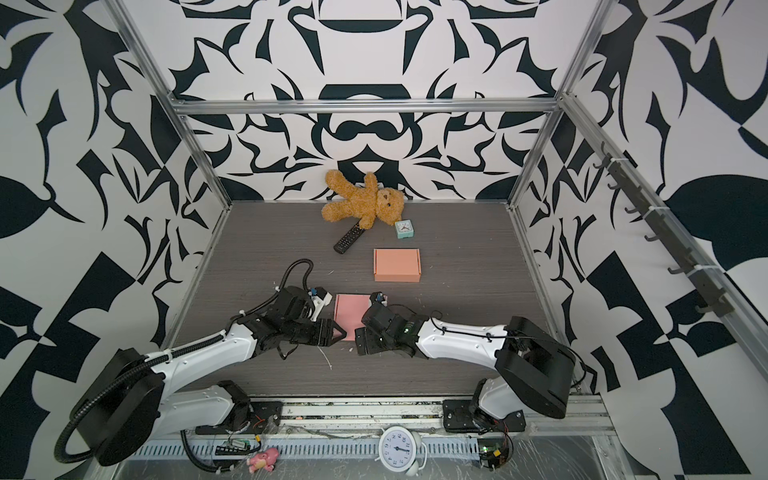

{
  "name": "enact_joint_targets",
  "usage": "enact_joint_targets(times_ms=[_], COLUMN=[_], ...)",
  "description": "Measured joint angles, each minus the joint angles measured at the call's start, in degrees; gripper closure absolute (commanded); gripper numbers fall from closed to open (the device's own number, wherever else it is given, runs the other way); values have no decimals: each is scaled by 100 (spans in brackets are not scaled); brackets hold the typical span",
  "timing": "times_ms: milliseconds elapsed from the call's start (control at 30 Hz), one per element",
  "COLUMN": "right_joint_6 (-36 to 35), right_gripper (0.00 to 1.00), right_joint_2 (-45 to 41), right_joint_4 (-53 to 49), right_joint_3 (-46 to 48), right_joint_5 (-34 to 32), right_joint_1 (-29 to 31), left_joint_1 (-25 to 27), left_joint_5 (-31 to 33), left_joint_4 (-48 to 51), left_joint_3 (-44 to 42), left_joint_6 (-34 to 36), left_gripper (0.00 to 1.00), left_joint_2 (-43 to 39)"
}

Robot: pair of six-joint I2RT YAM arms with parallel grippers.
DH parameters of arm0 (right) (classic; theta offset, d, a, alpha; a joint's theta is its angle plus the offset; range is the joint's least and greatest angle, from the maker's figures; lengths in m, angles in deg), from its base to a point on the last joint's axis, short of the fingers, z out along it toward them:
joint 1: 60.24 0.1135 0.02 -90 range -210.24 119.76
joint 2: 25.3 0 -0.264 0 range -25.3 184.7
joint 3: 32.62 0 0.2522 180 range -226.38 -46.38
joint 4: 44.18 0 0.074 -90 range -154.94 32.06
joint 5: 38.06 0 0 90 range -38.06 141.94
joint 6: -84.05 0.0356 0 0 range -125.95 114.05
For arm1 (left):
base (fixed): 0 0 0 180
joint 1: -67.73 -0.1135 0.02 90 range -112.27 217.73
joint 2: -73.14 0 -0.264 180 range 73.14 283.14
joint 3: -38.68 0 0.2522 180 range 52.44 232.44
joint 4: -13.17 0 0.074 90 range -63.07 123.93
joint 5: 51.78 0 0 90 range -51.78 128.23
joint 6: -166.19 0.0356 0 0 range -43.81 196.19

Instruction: Fold the paper box

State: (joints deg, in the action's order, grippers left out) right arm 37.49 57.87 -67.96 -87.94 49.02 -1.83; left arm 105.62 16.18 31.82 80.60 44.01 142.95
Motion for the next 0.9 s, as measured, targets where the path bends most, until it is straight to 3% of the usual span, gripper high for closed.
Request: enact_joint_targets(times_ms=[400,900], right_joint_6=[4,-2], right_gripper=[6,9], right_joint_2=[33,166], right_joint_4=[-55,-258], right_joint_3=[-79,-136], right_joint_5=[-83,-313], right_joint_1=[57,72], left_joint_1=[0,0], left_joint_5=[-9,20], left_joint_4=[-42,-273], left_joint_3=[0,0], left_joint_6=[-55,-107], left_gripper=[37,47], left_joint_2=[-50,232])
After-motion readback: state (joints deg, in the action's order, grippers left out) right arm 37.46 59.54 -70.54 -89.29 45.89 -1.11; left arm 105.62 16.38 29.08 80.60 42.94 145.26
